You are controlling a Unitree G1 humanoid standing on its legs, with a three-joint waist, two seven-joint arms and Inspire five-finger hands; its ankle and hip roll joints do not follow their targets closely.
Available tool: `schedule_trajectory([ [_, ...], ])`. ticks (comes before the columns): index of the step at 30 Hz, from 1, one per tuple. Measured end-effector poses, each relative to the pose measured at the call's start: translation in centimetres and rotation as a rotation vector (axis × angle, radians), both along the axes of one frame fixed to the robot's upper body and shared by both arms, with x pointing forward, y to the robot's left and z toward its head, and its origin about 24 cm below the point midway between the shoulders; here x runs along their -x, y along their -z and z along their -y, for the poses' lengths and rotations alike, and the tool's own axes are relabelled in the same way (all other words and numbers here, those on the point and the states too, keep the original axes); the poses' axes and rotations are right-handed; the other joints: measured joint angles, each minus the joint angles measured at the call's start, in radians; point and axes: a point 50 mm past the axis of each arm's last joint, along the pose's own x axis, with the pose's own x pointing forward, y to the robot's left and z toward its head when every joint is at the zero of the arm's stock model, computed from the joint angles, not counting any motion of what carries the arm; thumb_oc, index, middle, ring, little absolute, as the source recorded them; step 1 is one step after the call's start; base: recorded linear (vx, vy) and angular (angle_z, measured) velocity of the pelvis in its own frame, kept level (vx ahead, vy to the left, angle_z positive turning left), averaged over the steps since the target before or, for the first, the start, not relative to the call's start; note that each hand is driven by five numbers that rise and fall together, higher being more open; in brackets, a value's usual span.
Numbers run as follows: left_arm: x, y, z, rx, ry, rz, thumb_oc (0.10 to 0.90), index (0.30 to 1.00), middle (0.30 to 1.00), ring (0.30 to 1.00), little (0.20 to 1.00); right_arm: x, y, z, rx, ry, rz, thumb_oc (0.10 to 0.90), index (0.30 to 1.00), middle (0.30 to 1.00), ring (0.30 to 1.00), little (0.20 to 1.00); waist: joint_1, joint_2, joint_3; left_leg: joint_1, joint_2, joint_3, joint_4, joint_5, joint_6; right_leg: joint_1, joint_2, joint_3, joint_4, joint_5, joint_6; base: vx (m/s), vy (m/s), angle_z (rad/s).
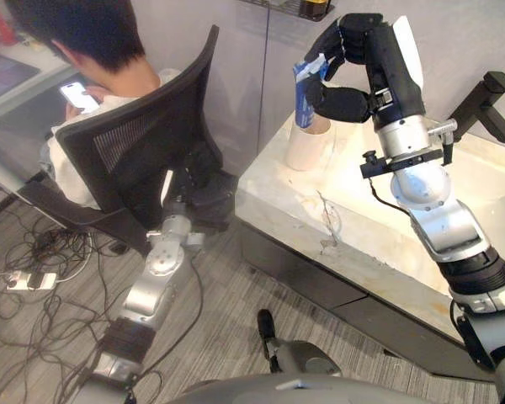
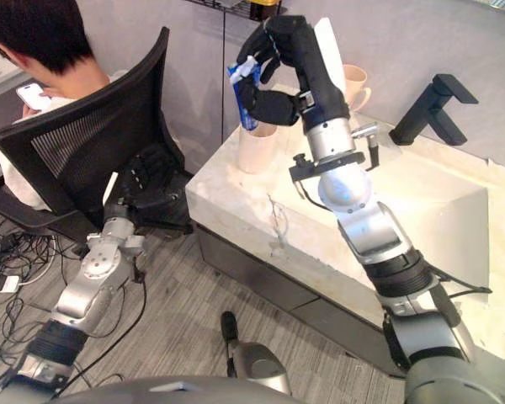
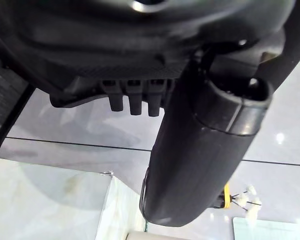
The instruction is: Organize the bathroom.
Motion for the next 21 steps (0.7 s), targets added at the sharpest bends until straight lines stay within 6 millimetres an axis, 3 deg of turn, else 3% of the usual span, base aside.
schedule_trajectory([
  [4,0.0,0.0,0.0,-0.001,-0.002,-0.003,0.8,0.9,0.9,0.9,0.9,-0.1,1.7,0.1,-0.024,0.013,-0.065,0.4,0.3,0.3,0.3,0.3,-0.005,0.0,-0.001,0.0,-0.001,0.001,0.0,0.0,0.0,0.0,0.0,0.0,-0.001,-0.006,0.008,0.02,-0.002,0.0],
  [8,0.0,0.1,0.0,-0.001,-0.002,-0.004,0.8,0.9,0.9,0.9,0.9,-0.1,2.0,0.2,-0.025,0.017,-0.078,0.417,0.326,0.326,0.326,0.326,-0.013,0.0,-0.001,-0.002,0.0,0.001,0.004,0.0,0.0,0.0,0.0,0.0,-0.001,-0.003,0.005,0.0,0.0,0.0],
  [9,0.0,0.1,0.0,-0.002,-0.001,-0.005,0.8,0.9,0.9,0.9,0.9,-0.1,2.0,0.2,-0.025,0.017,-0.078,0.543,0.514,0.514,0.514,0.514,-0.014,0.0,-0.001,-0.002,0.0,0.001,0.004,0.0,0.0,0.0,0.0,-0.001,-0.001,-0.004,0.006,0.03,0.001,0.0],
  [10,0.0,0.1,0.0,-0.002,0.0,-0.005,0.8,0.9,0.9,0.9,0.9,-0.1,2.0,0.2,-0.026,0.016,-0.08,0.8,0.9,0.9,0.9,0.9,-0.016,0.0,-0.001,-0.002,0.001,0.0,0.003,0.0,0.0,0.0,0.0,-0.001,-0.001,-0.003,0.005,-0.04,-0.009,0.0],
  [14,0.0,0.1,0.1,-0.002,0.001,-0.005,0.8,0.9,0.9,0.9,0.9,-0.2,2.4,0.2,-0.047,0.009,-0.118,0.8,0.9,0.9,0.9,0.9,-0.022,0.0,-0.001,-0.002,0.0,0.001,0.005,0.0,0.0,0.0,0.0,0.0,0.0,0.002,-0.001,0.0,0.0,0.0],
  [21,0.0,0.1,0.1,-0.003,0.0,-0.006,0.8,0.9,0.9,0.9,0.9,-0.7,4.8,1.2,-0.06,0.067,-0.273,0.8,0.9,0.9,0.9,0.9,-0.024,0.0,-0.002,-0.002,-0.001,0.002,0.006,0.0,0.0,0.0,0.0,0.0,0.0,0.001,0.001,0.0,0.0,0.0],
])
